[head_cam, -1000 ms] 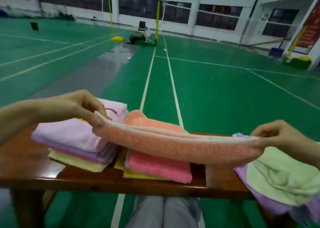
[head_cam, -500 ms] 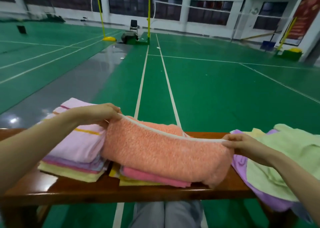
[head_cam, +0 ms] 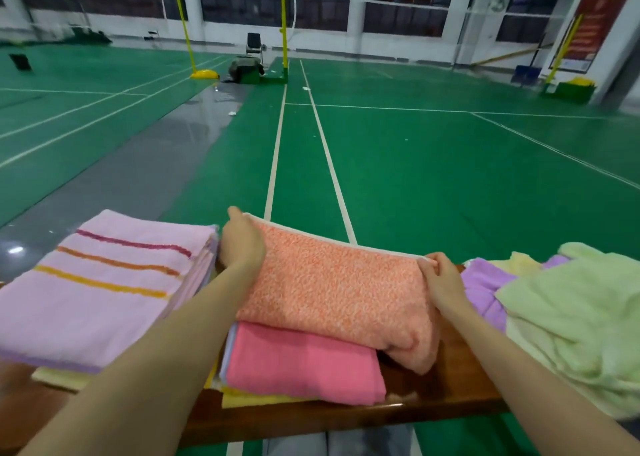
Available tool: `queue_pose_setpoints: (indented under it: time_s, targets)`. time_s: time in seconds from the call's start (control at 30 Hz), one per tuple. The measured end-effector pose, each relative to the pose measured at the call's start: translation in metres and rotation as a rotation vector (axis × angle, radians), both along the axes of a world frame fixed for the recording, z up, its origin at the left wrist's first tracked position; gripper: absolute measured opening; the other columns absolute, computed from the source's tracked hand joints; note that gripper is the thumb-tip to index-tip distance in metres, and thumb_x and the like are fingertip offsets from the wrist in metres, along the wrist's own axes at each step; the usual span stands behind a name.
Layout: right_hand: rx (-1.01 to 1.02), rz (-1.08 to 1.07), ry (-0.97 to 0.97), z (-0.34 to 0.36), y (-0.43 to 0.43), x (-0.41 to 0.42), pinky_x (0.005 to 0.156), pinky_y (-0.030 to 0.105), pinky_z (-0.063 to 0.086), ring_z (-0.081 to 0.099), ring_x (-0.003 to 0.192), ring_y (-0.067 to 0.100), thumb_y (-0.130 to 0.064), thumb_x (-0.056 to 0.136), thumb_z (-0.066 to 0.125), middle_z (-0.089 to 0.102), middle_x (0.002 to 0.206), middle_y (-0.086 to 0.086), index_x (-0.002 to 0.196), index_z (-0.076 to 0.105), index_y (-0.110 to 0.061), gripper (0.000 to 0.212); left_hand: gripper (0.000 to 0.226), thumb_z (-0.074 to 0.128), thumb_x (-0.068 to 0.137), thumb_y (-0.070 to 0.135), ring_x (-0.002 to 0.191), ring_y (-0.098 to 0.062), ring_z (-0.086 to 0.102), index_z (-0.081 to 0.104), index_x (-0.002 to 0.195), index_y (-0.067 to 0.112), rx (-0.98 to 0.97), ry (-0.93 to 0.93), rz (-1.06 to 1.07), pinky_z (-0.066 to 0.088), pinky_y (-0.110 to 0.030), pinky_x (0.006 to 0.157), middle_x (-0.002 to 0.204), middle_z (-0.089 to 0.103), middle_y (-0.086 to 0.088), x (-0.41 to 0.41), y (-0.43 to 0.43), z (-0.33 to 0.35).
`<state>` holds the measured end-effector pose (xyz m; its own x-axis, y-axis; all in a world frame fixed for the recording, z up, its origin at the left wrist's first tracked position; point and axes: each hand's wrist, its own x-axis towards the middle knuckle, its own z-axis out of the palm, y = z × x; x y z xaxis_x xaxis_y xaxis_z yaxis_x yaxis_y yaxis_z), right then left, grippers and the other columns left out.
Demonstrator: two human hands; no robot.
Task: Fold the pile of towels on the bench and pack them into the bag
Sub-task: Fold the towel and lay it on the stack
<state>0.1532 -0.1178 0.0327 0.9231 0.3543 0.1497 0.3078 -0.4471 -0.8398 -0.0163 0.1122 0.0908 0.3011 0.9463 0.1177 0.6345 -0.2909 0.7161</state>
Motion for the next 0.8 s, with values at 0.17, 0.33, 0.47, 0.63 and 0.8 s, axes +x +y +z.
queue_pose_setpoints:
  time_s: [0.17,0.33,0.47,0.63,0.8]
  targets:
    - [-0.366,-0.055,-0.074,-0.027,0.004,-0.004,0.076,0.038,0.038,0.056,0.1,0.034,-0.028,0.1,0.033,0.061,0.106,0.019,0.094,0.037,-0.014,0.016,0.017,0.027,0.098,0.004,0.09,-0.035,0.055,0.04,0.109,0.001,0.209,0.323,-0.167,0.033,-0.037,0.066,0.106,0.06,-0.023,-0.001,0.018,-0.032]
    - [-0.552,-0.1,-0.127,-0.041,0.005,-0.021,0.061,0.027,0.034,0.05,0.076,0.021,-0.039,0.099,0.034,0.059,0.098,0.005,0.101,0.038,-0.015,0.025,0.018,0.028,0.097,0.006,0.093,-0.033,0.056,0.04,0.11,0.002,0.249,0.434,-0.205,0.032,-0.037,0.067,0.106,0.06,-0.021,0.002,0.023,-0.042]
    - [-0.438,-0.155,-0.067,-0.045,0.0,-0.024,0.057,0.026,0.032,0.052,0.079,0.023,-0.036,0.099,0.035,0.055,0.095,0.006,0.111,0.045,-0.009,0.031,0.03,0.034,0.092,0.001,0.107,-0.034,0.05,0.04,0.122,0.0,0.163,0.324,-0.217,0.038,-0.04,0.081,0.121,0.053,-0.023,0.002,0.024,-0.038]
    - [-0.168,-0.227,0.162,-0.04,-0.012,-0.024,0.089,0.037,0.043,0.054,0.108,0.034,-0.032,0.099,0.035,0.057,0.118,0.02,0.123,0.048,0.0,0.042,0.058,0.041,0.083,-0.006,0.131,-0.026,0.035,0.039,0.139,0.008,0.328,0.217,-0.387,0.025,-0.036,0.109,0.144,0.041,-0.01,0.003,-0.004,-0.015]
    - [-0.061,-0.213,0.477,-0.03,-0.014,-0.028,0.087,0.042,0.047,0.057,0.101,0.038,-0.03,0.096,0.041,0.057,0.119,0.025,0.122,0.051,0.002,0.042,0.035,0.049,0.094,0.018,0.128,-0.016,0.044,0.057,0.128,0.016,0.471,0.069,-1.097,0.026,-0.026,0.108,0.138,0.051,0.0,-0.002,-0.099,-0.005]
